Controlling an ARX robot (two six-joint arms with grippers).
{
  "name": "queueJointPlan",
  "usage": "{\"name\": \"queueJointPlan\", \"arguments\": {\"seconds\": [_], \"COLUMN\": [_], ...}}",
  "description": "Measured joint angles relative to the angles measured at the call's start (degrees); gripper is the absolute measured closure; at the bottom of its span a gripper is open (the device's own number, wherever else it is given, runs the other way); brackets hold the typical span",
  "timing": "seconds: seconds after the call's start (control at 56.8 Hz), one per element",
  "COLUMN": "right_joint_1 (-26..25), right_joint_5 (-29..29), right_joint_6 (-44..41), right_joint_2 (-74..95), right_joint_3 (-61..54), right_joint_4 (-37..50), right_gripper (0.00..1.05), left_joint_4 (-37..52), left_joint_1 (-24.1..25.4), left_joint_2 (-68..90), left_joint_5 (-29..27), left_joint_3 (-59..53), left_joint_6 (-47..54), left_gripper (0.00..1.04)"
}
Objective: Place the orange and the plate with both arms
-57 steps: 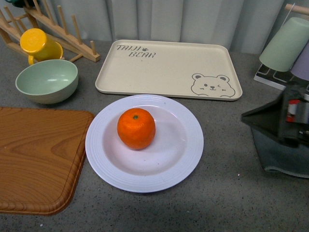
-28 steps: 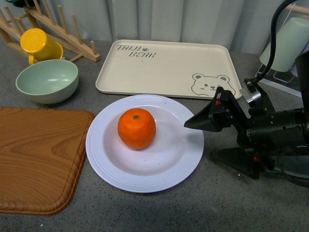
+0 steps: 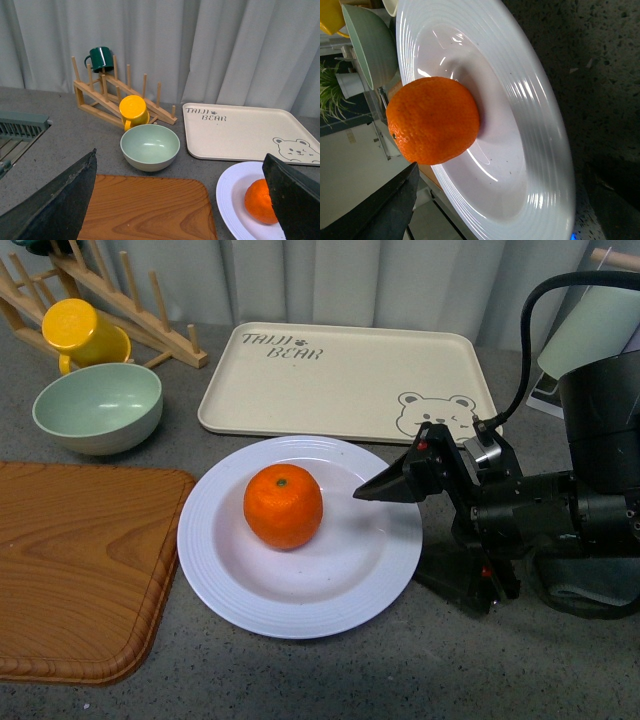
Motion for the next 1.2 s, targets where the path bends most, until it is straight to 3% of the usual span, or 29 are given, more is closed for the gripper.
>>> {"name": "queueJointPlan", "arguments": {"seconds": [0.37,0.792,0.915,1.196], "right_joint_1": [0.1,0.2,0.3,0.3], "right_joint_5": [-1.0,1.8,-0.6,-1.1], "right_joint_6": [2.0,-0.6,-2.2,-1.5], "right_joint_2": [2.2,2.9,2.7,2.4], "right_joint_3": [2.4,2.6,3.1,2.7], "right_joint_4": [-0.5,-4.9,-5.0,-2.2], "right_gripper": [0.1,0.81,1.0,1.02], "left_joint_4": [0.0,0.0,0.0,0.0], "left_joint_1": [0.0,0.0,0.0,0.0], "left_joint_2": [0.0,0.0,0.0,0.0], "left_joint_5": [0.0,0.0,0.0,0.0], "left_joint_3": [0.0,0.0,0.0,0.0], "left_joint_6": [0.0,0.0,0.0,0.0], "left_gripper": [0.07,0.07,0.07,0.07]}}
